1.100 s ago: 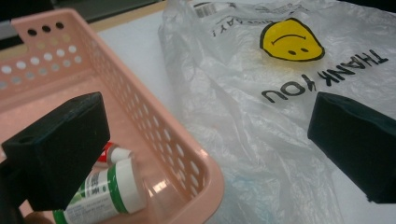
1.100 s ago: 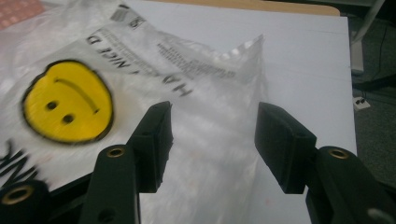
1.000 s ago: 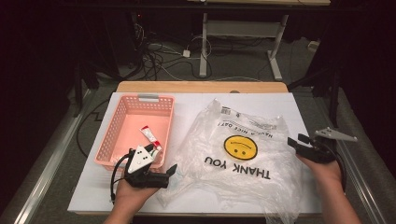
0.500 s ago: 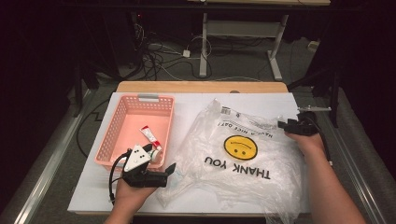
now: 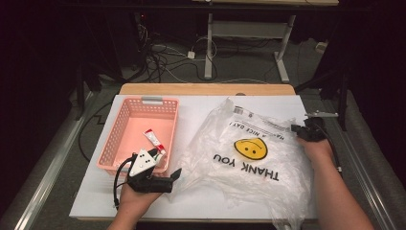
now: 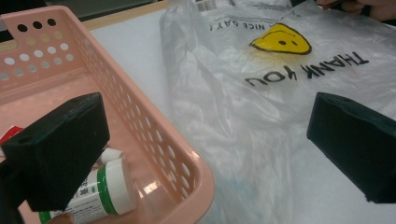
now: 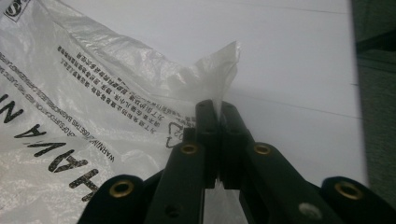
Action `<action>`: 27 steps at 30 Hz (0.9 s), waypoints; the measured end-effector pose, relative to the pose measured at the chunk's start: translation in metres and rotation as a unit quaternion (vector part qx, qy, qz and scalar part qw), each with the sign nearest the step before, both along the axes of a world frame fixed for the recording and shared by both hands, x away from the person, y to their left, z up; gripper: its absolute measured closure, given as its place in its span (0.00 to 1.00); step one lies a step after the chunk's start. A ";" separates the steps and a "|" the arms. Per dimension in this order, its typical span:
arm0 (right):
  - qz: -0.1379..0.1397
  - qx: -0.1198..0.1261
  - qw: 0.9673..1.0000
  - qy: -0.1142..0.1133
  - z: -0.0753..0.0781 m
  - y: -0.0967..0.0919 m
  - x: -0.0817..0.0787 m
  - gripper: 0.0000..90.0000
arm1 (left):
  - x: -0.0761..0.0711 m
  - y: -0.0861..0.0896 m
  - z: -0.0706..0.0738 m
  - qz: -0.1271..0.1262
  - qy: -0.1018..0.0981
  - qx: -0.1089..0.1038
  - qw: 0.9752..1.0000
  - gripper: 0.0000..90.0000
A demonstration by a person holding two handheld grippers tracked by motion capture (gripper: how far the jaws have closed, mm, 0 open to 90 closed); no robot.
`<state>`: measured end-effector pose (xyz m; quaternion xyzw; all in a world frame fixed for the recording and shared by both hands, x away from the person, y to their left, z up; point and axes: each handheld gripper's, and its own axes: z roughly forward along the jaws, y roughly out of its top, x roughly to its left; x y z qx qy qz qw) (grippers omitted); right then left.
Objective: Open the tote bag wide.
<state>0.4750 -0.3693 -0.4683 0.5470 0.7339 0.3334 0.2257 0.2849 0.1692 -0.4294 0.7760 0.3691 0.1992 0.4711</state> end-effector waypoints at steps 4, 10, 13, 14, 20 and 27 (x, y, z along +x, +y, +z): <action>-0.033 0.002 0.999 -0.014 0.005 -0.019 -0.005 0.99 | 0.001 0.001 -0.001 0.003 0.001 0.000 1.000 0.00; -0.098 0.005 0.995 -0.024 0.004 -0.053 -0.025 0.99 | 0.001 0.005 0.000 0.007 0.000 -0.003 1.000 0.00; -0.108 0.004 0.994 -0.032 0.001 -0.059 -0.043 0.99 | 0.001 0.008 0.002 0.012 -0.002 -0.005 1.000 0.00; -0.112 0.014 0.993 -0.035 -0.001 -0.059 -0.050 0.99 | 0.002 0.009 0.003 0.014 -0.001 -0.006 1.000 0.00; -0.096 0.020 0.994 -0.054 0.004 -0.043 -0.073 0.99 | 0.006 0.016 0.012 0.019 -0.003 -0.015 1.000 0.00; -0.066 0.028 0.996 -0.052 0.005 -0.034 -0.078 0.75 | 0.001 0.021 -0.002 0.019 0.009 -0.041 0.999 0.00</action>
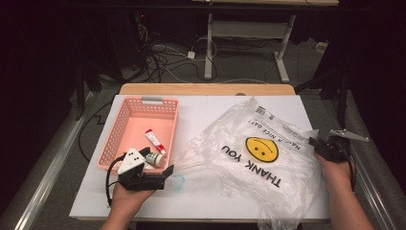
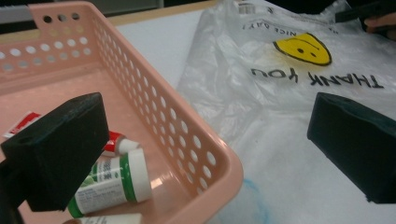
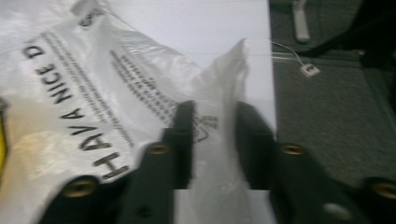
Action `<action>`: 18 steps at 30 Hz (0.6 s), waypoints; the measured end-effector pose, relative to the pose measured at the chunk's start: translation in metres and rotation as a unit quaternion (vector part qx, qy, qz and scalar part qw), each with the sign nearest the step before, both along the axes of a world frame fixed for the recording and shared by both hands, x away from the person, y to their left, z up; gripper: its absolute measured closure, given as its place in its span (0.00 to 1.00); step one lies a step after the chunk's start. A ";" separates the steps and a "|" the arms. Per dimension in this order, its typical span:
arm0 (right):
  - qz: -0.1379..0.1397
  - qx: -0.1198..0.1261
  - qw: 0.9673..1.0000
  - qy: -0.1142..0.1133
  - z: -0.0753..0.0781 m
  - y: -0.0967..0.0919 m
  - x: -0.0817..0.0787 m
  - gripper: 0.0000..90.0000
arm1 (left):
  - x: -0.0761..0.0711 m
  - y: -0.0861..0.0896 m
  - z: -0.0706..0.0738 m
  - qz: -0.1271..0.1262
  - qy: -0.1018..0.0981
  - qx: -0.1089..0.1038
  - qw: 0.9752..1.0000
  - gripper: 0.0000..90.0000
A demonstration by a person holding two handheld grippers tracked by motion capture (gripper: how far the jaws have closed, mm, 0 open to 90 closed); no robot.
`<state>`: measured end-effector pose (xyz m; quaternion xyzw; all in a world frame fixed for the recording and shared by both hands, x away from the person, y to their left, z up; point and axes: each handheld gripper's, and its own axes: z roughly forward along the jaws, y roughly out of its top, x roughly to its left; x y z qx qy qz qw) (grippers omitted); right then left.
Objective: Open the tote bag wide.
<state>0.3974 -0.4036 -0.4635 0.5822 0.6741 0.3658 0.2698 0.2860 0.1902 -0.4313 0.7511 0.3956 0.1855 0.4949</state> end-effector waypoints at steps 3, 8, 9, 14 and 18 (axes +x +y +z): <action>0.015 -0.002 1.000 -0.008 0.006 -0.002 -0.007 0.56 | -0.003 0.002 -0.001 -0.002 -0.008 0.008 1.000 0.00; 0.033 -0.006 0.999 -0.038 0.025 -0.007 -0.029 0.40 | -0.006 0.001 0.001 -0.005 -0.014 0.003 1.000 0.00; 0.038 -0.006 0.998 -0.044 0.028 -0.007 -0.035 0.39 | -0.006 0.001 0.001 -0.008 -0.013 0.004 1.000 0.00; 0.073 0.001 0.995 -0.071 0.033 0.005 -0.060 0.22 | -0.007 -0.001 0.002 -0.009 -0.004 0.001 1.000 0.00; 0.094 -0.001 0.993 -0.073 0.028 0.016 -0.074 0.16 | -0.007 -0.002 0.002 -0.008 0.000 0.001 1.000 0.00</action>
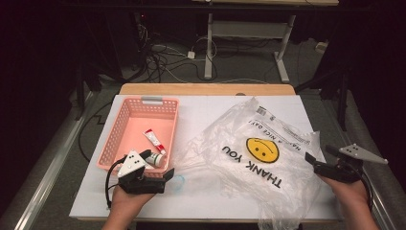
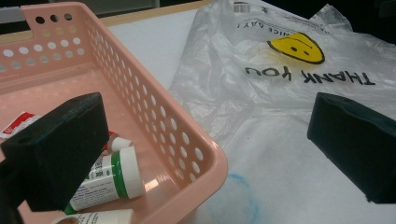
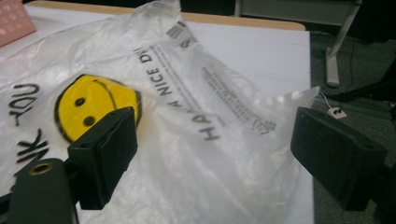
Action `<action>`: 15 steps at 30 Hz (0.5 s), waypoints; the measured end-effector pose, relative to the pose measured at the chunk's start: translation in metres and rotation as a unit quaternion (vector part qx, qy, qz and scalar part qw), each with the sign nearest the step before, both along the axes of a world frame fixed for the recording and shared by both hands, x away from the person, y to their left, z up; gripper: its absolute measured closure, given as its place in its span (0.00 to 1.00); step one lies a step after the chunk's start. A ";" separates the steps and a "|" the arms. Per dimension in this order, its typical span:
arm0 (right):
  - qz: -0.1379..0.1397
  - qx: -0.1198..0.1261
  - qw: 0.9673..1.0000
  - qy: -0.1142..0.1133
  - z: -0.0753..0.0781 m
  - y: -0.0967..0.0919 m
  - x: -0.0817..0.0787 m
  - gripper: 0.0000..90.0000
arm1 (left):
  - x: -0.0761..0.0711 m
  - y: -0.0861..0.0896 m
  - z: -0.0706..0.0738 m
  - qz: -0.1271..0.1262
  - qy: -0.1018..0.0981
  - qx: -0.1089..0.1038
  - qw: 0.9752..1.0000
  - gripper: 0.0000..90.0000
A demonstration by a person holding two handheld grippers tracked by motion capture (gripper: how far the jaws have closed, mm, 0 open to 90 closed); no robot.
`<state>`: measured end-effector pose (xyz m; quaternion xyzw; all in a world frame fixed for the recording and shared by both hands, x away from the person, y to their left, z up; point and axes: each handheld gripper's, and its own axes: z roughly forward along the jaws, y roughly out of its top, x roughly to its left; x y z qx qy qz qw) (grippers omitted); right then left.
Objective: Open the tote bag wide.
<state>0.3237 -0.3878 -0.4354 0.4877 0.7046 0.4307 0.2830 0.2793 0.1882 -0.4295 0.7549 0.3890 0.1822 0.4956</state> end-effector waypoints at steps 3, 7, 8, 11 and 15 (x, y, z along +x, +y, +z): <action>0.007 0.006 1.000 -0.001 -0.005 0.006 -0.008 0.10 | 0.000 0.000 0.000 0.002 -0.003 0.002 1.000 0.00; 0.013 0.004 1.000 0.000 -0.012 0.014 -0.017 0.00 | 0.000 0.001 -0.001 0.004 -0.007 0.010 1.000 0.00; 0.014 0.001 1.000 0.002 -0.012 0.015 -0.019 0.00 | -0.001 0.001 0.000 0.005 -0.009 0.011 1.000 0.00; 0.021 0.000 1.000 0.004 -0.012 0.018 -0.023 0.00 | -0.001 0.002 0.000 0.006 -0.013 0.015 1.000 0.00; 0.038 0.006 0.999 -0.004 -0.008 0.027 -0.030 0.00 | -0.002 0.002 0.000 0.009 -0.018 0.015 1.000 0.00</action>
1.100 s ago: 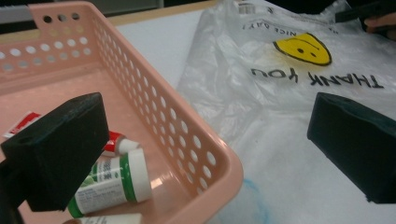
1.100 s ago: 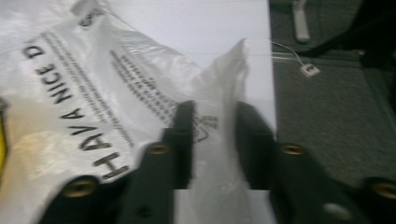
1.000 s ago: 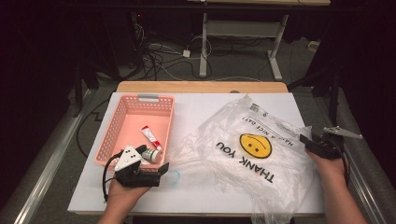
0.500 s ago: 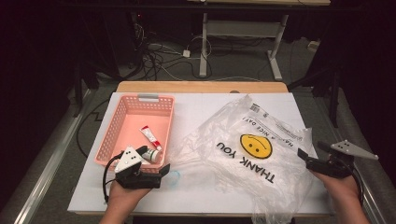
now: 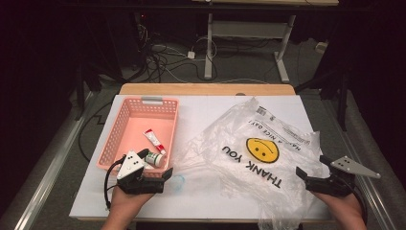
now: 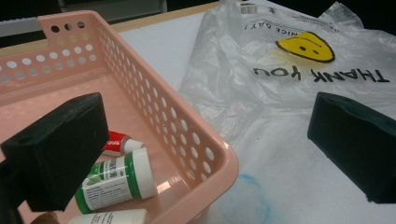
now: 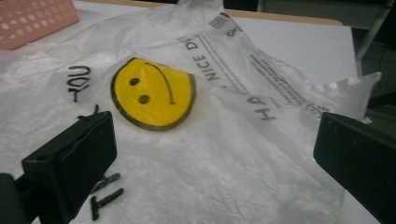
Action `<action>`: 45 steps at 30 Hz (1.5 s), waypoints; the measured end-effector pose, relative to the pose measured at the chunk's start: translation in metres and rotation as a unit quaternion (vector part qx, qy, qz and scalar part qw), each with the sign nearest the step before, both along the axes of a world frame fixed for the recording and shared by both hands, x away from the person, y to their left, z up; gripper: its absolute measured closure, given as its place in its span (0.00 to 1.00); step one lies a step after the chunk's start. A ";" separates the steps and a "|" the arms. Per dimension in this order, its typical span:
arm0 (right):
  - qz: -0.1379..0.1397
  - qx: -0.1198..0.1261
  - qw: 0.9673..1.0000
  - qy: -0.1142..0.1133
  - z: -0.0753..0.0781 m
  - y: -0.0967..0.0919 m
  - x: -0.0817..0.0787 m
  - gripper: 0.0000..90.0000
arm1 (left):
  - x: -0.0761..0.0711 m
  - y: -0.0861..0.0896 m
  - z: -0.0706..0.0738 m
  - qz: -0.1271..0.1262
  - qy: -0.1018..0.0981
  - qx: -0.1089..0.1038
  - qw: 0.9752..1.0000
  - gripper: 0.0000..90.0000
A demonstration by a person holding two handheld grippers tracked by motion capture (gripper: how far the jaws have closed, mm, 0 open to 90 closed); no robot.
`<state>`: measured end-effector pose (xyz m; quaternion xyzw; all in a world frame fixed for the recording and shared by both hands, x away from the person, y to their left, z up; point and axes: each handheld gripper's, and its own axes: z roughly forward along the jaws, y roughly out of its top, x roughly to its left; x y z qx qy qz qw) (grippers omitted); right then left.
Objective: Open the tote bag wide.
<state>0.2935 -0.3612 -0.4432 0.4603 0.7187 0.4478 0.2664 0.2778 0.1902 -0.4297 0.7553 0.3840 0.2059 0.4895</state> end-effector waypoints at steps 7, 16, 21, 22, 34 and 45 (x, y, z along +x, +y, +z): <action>0.032 0.001 0.999 -0.001 0.004 0.023 -0.001 0.00 | 0.001 -0.003 -0.001 -0.007 0.005 0.000 1.000 0.00; 0.078 -0.016 0.997 0.006 0.014 0.070 0.023 0.00 | 0.002 -0.003 -0.003 -0.003 0.008 -0.003 1.000 0.00; 0.095 -0.010 0.995 0.002 0.020 0.095 0.036 0.00 | 0.002 0.000 -0.003 -0.004 0.003 -0.002 1.000 0.00; 0.102 -0.010 0.995 -0.001 0.019 0.100 0.037 0.00 | 0.002 0.000 -0.003 -0.003 0.004 -0.002 1.000 0.00; 0.165 -0.013 0.986 0.015 0.013 0.132 0.027 0.01 | 0.002 -0.002 -0.001 -0.013 0.019 -0.001 1.000 0.00; 0.229 -0.032 0.972 0.042 0.006 0.150 0.010 0.29 | 0.003 -0.001 -0.002 -0.010 0.022 -0.002 1.000 0.00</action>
